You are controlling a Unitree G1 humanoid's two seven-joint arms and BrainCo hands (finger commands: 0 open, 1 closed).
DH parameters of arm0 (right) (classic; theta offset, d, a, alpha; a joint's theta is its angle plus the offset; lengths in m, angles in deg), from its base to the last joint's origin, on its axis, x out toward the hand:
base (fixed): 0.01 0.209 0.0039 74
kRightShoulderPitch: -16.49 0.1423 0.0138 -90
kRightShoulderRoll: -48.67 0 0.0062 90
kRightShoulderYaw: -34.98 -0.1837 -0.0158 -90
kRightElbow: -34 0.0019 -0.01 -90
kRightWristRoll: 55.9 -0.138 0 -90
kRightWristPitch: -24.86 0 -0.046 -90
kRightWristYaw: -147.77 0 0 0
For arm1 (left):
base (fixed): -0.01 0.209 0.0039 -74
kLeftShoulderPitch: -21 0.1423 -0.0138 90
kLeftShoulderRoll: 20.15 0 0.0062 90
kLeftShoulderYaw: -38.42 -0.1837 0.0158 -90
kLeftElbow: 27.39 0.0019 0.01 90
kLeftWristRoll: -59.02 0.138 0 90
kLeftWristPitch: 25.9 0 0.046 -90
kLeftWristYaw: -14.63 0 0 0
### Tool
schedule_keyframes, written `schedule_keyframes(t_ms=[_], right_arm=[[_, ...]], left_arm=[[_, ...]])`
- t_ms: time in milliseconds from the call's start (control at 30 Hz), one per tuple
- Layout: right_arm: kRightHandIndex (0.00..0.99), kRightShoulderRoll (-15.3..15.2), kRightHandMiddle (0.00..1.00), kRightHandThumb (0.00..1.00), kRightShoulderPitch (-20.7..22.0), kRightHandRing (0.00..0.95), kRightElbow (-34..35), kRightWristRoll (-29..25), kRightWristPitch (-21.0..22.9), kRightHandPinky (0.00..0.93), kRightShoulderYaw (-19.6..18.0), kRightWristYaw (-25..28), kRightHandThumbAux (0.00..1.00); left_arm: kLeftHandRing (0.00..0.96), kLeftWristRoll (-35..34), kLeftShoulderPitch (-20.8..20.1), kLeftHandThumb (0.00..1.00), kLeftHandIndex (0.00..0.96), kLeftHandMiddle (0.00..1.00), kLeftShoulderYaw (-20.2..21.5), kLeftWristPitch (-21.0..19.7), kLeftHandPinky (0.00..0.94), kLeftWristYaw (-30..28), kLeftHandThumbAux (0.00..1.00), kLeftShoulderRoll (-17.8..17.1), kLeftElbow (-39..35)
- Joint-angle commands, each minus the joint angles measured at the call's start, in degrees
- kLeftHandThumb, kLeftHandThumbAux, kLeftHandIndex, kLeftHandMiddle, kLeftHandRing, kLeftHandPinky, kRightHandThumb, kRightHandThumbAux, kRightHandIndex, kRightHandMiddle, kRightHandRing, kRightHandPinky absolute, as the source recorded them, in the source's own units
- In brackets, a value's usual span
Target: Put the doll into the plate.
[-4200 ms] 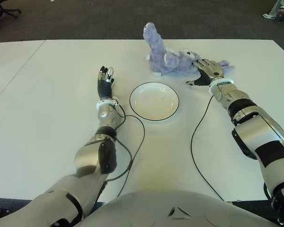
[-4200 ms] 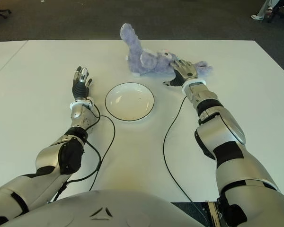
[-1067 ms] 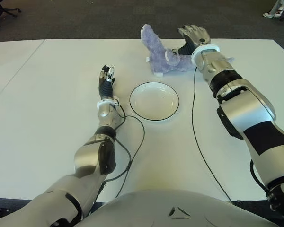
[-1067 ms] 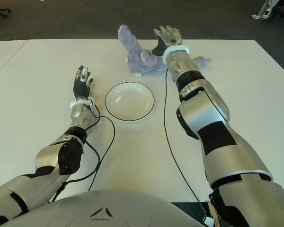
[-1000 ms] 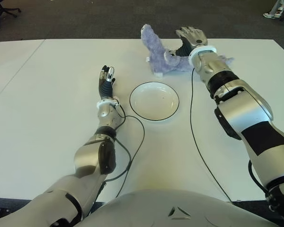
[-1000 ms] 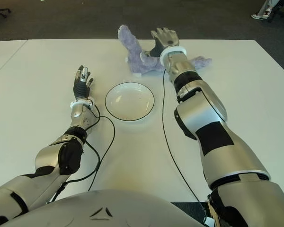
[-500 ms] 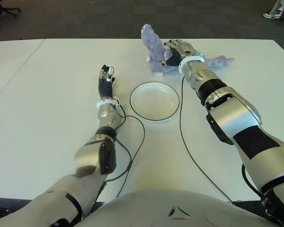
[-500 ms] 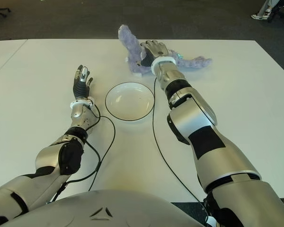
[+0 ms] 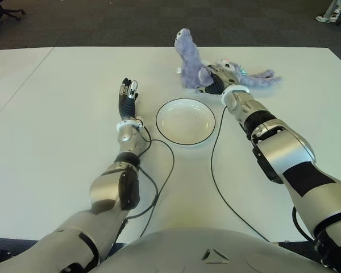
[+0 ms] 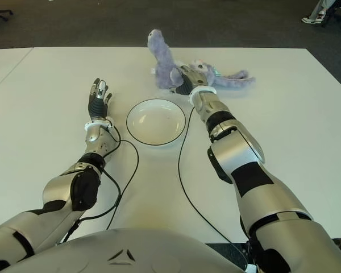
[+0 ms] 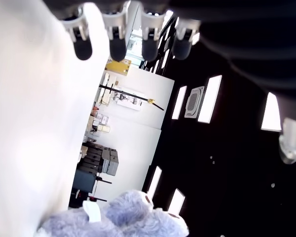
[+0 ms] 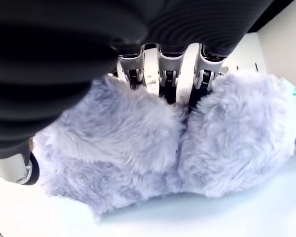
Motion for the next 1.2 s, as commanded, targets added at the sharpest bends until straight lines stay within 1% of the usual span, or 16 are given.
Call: schedule_keyframes(t_ms=[33, 167, 367, 433, 467, 500, 533, 567, 600, 633, 667, 700, 733, 767, 967, 1200], right_arm=[[0.013, -4.6, 0.0, 0.352, -6.0, 0.097, -1.7, -1.3, -1.2, 0.219, -1.4, 2.6, 0.465], [0.017, -6.1, 0.0, 0.351, -6.1, 0.093, -1.5, -1.7, -2.2, 0.222, -1.8, 2.3, 0.474], [0.018, -7.4, 0.0, 0.317, -6.0, 0.076, -1.4, -2.1, -1.8, 0.155, -2.3, 1.2, 0.482], [0.03, -7.7, 0.0, 0.306, -5.9, 0.079, -1.3, -2.4, -1.7, 0.18, -2.8, 0.7, 0.49], [0.04, -7.7, 0.0, 0.307, -5.9, 0.095, -1.3, -2.5, -1.7, 0.236, -3.0, 0.5, 0.5], [0.041, -7.8, 0.0, 0.307, -5.9, 0.098, -1.3, -2.8, -1.8, 0.246, -3.3, 0.2, 0.502], [0.084, -7.9, 0.059, 0.325, -5.9, 0.167, -1.3, -2.9, -1.9, 0.317, -3.5, -0.1, 0.517], [0.095, -7.9, 0.074, 0.33, -5.9, 0.184, -1.2, -3.3, -2.0, 0.336, -4.1, -0.7, 0.52], [0.217, -7.9, 0.247, 0.382, -5.9, 0.339, -1.2, -3.5, -2.1, 0.447, -4.5, -1.2, 0.548], [0.238, -7.9, 0.276, 0.392, -5.9, 0.365, -1.1, -3.9, -2.1, 0.466, -5.0, -2.0, 0.552], [0.375, -7.9, 0.424, 0.614, -5.9, 0.468, -1.1, -4.2, -2.1, 0.551, -5.4, -2.5, 0.671], [0.398, -7.8, 0.45, 0.651, -6.0, 0.486, -1.0, -5.1, -2.0, 0.566, -6.5, -4.9, 0.691], [0.424, -7.8, 0.624, 0.69, -6.1, 0.641, -0.9, -5.6, -1.9, 0.718, -7.2, -6.7, 0.703], [0.43, -7.6, 0.669, 0.699, -6.2, 0.681, -0.8, -6.5, -1.9, 0.758, -8.3, -8.7, 0.706], [0.442, -6.1, 0.789, 0.716, -6.0, 0.797, -0.5, -9.6, -1.7, 0.86, -12.2, -15.2, 0.707], [0.441, -6.0, 0.842, 0.717, -6.3, 0.841, -0.3, -11.6, -3.6, 0.846, -14.8, -17.7, 0.712]], left_arm=[[0.031, 0.1, 13.2, 0.0, 0.019, 0.041, 0.2, -7.1, 0.038, 2.8, 0.469, 3.4, 7.9], [0.025, -0.3, 13.0, 0.0, 0.011, 0.035, 0.7, -6.9, 0.03, 2.5, 0.459, 3.5, 7.9], [0.021, -0.3, 12.9, 0.0, 0.008, 0.033, 0.8, -7.2, 0.027, 2.6, 0.457, 3.3, 7.9], [0.02, -0.2, 12.8, 0.0, 0.006, 0.03, 0.7, -7.4, 0.029, 2.8, 0.455, 3.2, 7.9], [0.02, -0.1, 12.8, 0.0, 0.004, 0.029, 0.7, -7.4, 0.03, 2.8, 0.453, 3.2, 7.9], [0.02, -0.1, 12.8, 0.0, 0.004, 0.028, 0.6, -7.5, 0.03, 2.8, 0.452, 3.2, 7.9], [0.02, -0.1, 12.8, 0.0, 0.003, 0.028, 0.6, -7.5, 0.03, 2.8, 0.451, 3.2, 7.9], [0.02, -0.1, 12.7, 0.0, 0.002, 0.028, 0.6, -7.5, 0.03, 2.8, 0.45, 3.2, 8.0], [0.02, -0.1, 12.7, 0.0, 0.001, 0.028, 0.7, -7.5, 0.03, 2.8, 0.45, 3.1, 8.0], [0.02, -0.1, 12.7, 0.0, 0.001, 0.028, 0.7, -7.5, 0.03, 2.9, 0.449, 3.1, 7.9], [0.021, -0.1, 12.6, 0.0, 0.0, 0.029, 0.7, -7.4, 0.031, 2.9, 0.45, 3.1, 7.9], [0.021, -0.1, 12.6, 0.0, 0.0, 0.03, 0.7, -7.5, 0.032, 3.0, 0.45, 3.1, 7.9], [0.023, -0.2, 12.6, 0.0, 0.003, 0.033, 0.7, -7.6, 0.031, 3.0, 0.46, 3.1, 7.9], [0.024, -0.2, 12.5, 0.0, 0.004, 0.034, 0.8, -7.6, 0.03, 2.9, 0.462, 3.0, 7.9], [0.023, -0.6, 12.7, 0.0, 0.005, 0.035, 1.1, -7.4, 0.031, 2.0, 0.454, 3.0, 7.9], [0.026, -0.2, 13.3, 0.0, 0.011, 0.038, 0.6, -6.3, 0.032, 2.6, 0.476, 3.5, 7.7]])
